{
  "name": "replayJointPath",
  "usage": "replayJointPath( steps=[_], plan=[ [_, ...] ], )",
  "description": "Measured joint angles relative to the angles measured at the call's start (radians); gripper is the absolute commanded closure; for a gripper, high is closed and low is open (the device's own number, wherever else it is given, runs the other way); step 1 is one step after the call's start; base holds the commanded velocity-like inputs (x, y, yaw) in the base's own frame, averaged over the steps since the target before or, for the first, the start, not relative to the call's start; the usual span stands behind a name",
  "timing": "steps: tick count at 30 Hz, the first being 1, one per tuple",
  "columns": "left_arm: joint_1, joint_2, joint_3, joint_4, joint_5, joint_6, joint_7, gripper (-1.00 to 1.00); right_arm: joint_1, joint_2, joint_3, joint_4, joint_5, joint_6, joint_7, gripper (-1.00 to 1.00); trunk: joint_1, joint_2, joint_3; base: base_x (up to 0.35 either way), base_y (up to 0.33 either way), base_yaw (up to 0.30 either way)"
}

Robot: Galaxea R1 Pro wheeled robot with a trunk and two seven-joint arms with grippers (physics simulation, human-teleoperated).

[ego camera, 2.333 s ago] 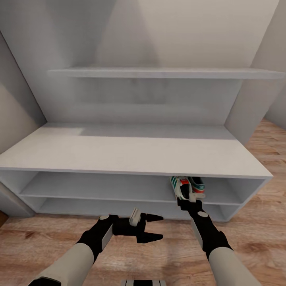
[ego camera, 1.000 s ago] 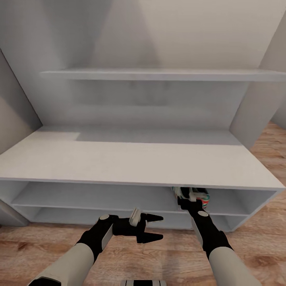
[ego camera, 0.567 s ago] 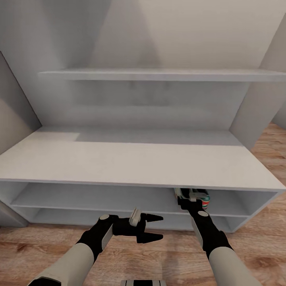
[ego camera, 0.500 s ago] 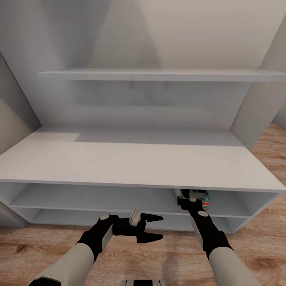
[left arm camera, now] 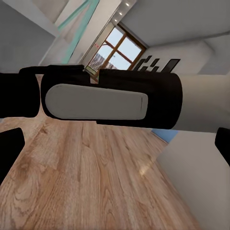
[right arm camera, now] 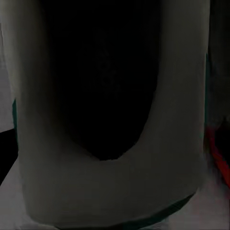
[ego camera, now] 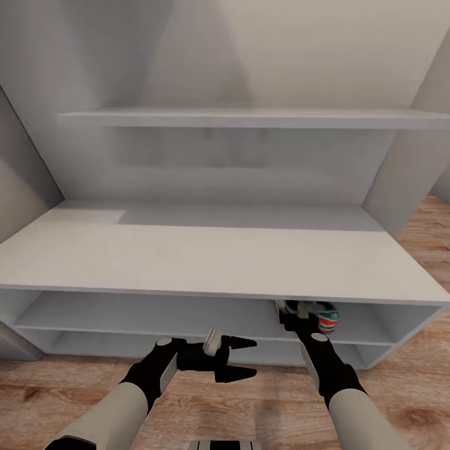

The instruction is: Pick up the two gym shoes and the two sandals from the corridor floor and place them onto the hallstand (shoe rack) in the corridor, making sure they are on the rack and not on the floor. Arrange them so the two gym shoes are next to each other and the two sandals are next to each other.

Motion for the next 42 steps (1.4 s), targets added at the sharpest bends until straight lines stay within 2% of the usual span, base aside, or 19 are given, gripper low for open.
replayJointPath(
  steps=[5,25,32,38,42],
  plan=[
    [-0.001,0.001,0.000,0.000,0.000,0.000,0.000,-1.00,0.000,0.000,0.000,-0.001,0.000,0.000,0.000,-1.00,0.000,0.000,0.000,-0.125,0.000,0.000],
    [-0.001,0.004,0.002,-0.001,0.000,0.000,0.000,-1.00,0.002,0.001,-0.001,0.003,0.000,0.001,0.001,-1.00,0.001,0.000,0.000,-0.332,0.000,0.000],
    [-0.035,0.007,0.015,-0.035,0.022,0.007,-0.018,-1.00,-0.024,-0.003,-0.002,-0.015,0.000,0.000,0.006,-1.00,0.000,0.000,0.000,0.000,0.000,0.000],
    [-0.046,0.040,0.035,-0.069,0.027,0.007,-0.018,-1.00,-0.024,-0.003,0.000,0.011,0.000,0.001,0.003,-1.00,0.000,0.000,0.000,0.000,0.000,0.000],
    [-0.046,0.044,0.048,-0.070,0.027,0.007,-0.018,-1.00,-0.024,-0.003,0.000,0.012,0.000,0.000,0.003,-1.00,0.000,0.000,0.000,-0.012,0.000,0.000]
  ],
)
